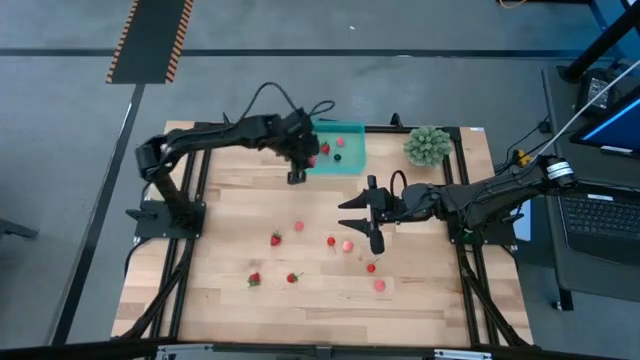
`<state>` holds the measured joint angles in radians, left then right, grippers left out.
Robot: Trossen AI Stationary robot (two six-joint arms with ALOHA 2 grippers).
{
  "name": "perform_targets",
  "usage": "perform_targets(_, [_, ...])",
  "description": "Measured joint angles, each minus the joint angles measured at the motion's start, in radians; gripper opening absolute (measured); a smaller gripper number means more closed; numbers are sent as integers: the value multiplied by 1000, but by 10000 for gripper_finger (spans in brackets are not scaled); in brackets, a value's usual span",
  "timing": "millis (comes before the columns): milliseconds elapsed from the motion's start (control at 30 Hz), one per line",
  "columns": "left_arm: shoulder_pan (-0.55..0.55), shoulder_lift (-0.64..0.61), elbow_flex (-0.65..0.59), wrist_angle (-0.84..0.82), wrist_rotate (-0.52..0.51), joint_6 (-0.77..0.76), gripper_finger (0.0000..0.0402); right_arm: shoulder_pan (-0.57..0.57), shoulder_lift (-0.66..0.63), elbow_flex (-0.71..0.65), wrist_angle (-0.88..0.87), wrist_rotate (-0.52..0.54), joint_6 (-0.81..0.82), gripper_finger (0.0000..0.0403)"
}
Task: Pick and placing Produce into tupperware
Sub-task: Put the apricot into the blue basket
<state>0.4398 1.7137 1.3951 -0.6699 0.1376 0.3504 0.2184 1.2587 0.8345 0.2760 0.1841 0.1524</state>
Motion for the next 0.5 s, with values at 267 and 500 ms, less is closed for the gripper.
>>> perform_targets(267, [96, 230, 230, -11, 128, 35, 108, 8, 0, 0, 34, 2, -15, 193])
perform_targets(500, [179, 435, 468, -9, 192, 19, 107, 9, -33, 0, 67, 1, -51, 193])
